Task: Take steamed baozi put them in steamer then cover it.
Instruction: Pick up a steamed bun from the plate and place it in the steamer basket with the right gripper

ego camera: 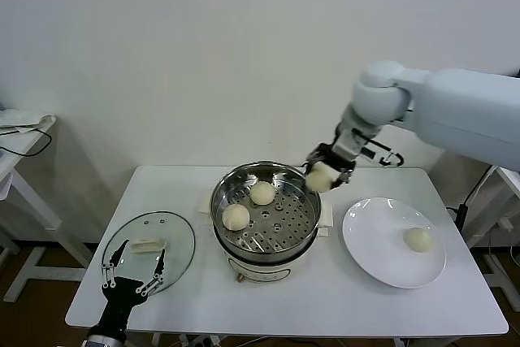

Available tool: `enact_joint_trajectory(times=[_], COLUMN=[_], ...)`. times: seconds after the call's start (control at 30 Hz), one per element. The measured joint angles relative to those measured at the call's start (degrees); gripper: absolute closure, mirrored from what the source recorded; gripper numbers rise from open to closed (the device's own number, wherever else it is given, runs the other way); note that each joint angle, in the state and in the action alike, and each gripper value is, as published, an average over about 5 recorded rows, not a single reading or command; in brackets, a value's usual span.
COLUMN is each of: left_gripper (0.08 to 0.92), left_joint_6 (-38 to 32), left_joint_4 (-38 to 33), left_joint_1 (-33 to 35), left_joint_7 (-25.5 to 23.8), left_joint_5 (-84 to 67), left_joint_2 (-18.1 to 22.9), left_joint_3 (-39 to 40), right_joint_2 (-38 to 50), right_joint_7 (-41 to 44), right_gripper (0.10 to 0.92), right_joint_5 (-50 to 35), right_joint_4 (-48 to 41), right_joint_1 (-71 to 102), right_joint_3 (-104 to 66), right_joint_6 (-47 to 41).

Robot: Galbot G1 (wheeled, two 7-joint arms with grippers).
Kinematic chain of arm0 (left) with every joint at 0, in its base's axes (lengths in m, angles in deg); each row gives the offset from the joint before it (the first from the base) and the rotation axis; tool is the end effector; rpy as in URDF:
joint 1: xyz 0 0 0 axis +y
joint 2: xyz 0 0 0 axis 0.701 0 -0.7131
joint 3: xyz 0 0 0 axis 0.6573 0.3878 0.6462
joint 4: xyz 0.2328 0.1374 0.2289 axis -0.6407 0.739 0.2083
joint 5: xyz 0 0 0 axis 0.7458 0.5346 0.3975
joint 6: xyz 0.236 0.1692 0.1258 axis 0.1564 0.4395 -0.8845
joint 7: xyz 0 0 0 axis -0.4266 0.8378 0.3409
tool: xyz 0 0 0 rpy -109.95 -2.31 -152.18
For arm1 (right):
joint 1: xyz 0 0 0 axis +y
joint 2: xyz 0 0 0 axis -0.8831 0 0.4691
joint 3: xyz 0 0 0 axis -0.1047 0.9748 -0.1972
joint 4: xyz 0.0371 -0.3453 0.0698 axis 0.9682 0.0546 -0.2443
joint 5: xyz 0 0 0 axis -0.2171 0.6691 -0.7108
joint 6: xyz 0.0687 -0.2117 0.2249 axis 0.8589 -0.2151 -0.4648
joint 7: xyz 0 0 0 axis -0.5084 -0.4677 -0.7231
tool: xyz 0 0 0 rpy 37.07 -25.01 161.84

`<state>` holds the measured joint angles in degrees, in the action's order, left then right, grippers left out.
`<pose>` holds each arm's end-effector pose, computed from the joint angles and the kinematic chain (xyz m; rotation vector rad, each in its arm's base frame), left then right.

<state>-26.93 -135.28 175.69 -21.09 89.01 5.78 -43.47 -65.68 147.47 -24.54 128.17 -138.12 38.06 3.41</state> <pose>0.0857 0.0919 -0.3239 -0.1361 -3.0889 -0.5067 0.4616 0.0251 0.0329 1.9975 -0.5022 2.3169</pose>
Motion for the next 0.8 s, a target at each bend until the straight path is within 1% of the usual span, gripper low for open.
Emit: enact_joint_trajectory(times=[0.33,0.8], left_gripper=[0.177,0.177], left_joint_6=[-0.08,-0.10], left_joint_4=[0.65,0.95], left_joint_1=[-0.71,-0.66], left_joint_7=[0.08,0.15], left_joint_5=[-0.07,-0.30], left_joint_2=[0.46,0.38], left_joint_3=[0.02,-0.40], right_joint_2=[-4.66,-9.48], right_joint_7=[-2.23,-4.23], right_gripper=[0.355,0.338], right_joint_5=[7.84,16.48], right_joint_4=[3.14,0.48], right_joint_1=[3.87,11.87], right_joint_3=[-0.39,-1.67], right_joint_6=[7.89,13.05])
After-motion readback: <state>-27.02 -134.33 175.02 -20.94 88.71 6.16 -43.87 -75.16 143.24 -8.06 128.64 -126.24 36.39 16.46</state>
